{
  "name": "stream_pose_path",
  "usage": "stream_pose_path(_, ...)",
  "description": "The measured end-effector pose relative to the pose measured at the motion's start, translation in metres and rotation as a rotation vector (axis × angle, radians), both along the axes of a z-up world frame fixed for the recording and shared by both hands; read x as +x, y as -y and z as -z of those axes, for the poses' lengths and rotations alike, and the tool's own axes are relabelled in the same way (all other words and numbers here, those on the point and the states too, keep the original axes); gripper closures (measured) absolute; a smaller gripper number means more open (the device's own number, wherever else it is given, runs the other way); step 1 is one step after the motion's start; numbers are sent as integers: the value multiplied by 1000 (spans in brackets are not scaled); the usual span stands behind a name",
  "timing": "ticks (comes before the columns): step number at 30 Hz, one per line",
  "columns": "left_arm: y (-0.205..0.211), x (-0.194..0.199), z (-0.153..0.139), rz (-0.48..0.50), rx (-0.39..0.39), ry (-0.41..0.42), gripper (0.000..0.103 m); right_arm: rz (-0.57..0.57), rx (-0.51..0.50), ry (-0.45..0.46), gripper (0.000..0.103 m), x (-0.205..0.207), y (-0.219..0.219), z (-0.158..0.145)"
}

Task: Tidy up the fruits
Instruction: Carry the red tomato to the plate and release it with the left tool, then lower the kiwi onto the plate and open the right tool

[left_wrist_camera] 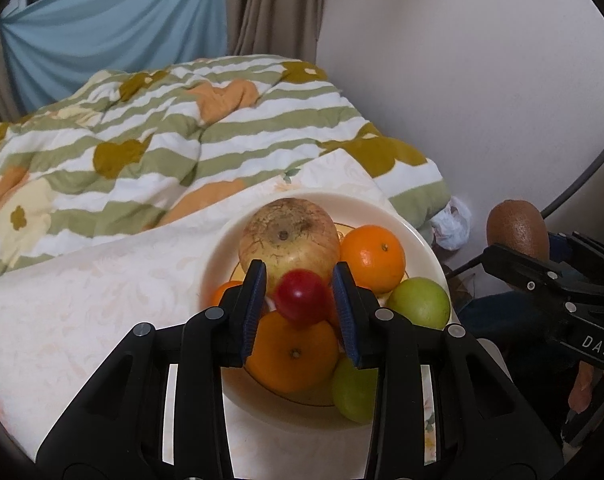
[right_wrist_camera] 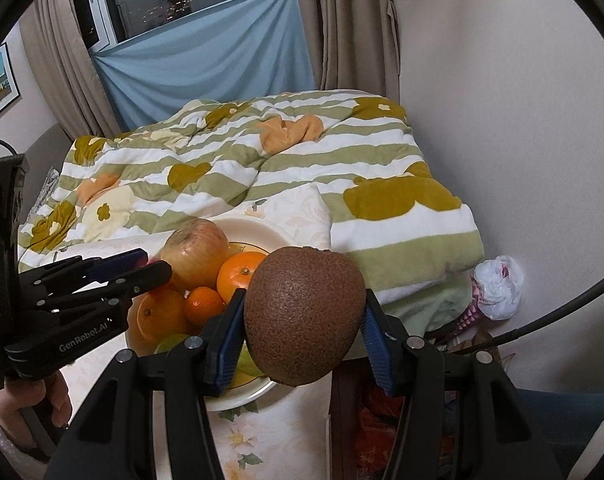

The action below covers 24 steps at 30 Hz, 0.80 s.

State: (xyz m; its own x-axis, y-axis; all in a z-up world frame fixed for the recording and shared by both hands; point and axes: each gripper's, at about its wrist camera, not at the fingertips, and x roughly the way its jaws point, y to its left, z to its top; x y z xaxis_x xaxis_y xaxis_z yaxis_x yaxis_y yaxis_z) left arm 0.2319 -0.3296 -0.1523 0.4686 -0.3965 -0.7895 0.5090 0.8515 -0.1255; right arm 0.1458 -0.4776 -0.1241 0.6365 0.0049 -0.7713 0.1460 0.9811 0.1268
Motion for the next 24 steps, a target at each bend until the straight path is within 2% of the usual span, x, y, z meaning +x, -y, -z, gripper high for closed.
stream_pose_path(1, 0, 1, 0, -1, 5, -2, 60, 1, 0, 0, 53, 0, 0, 0)
stream_pose_path(3, 0, 1, -1, -2, 12, 1, 42, 4, 0, 2, 53, 0, 1, 0)
stream_pose_path(4, -2, 0, -3, -7, 12, 9, 16, 5, 0, 5, 53, 0, 1, -1)
stream_pose_path(5, -5, -2, -6, -15, 5, 23, 0, 6, 0, 7, 53, 0, 1, -1)
stream_pose_path(8, -19, -7, -19, -44, -26, 56, 0, 5, -2, 12, 53, 1, 0, -3)
stream_pose_path(18, -73, -13, -42, -169, 36, 79, 0, -55, 21, 27, 53, 10, -18, -8)
stream_pose_path(24, -107, -24, -45, -250, 72, 73, 0, -107, 52, 29, 53, 22, -36, 6)
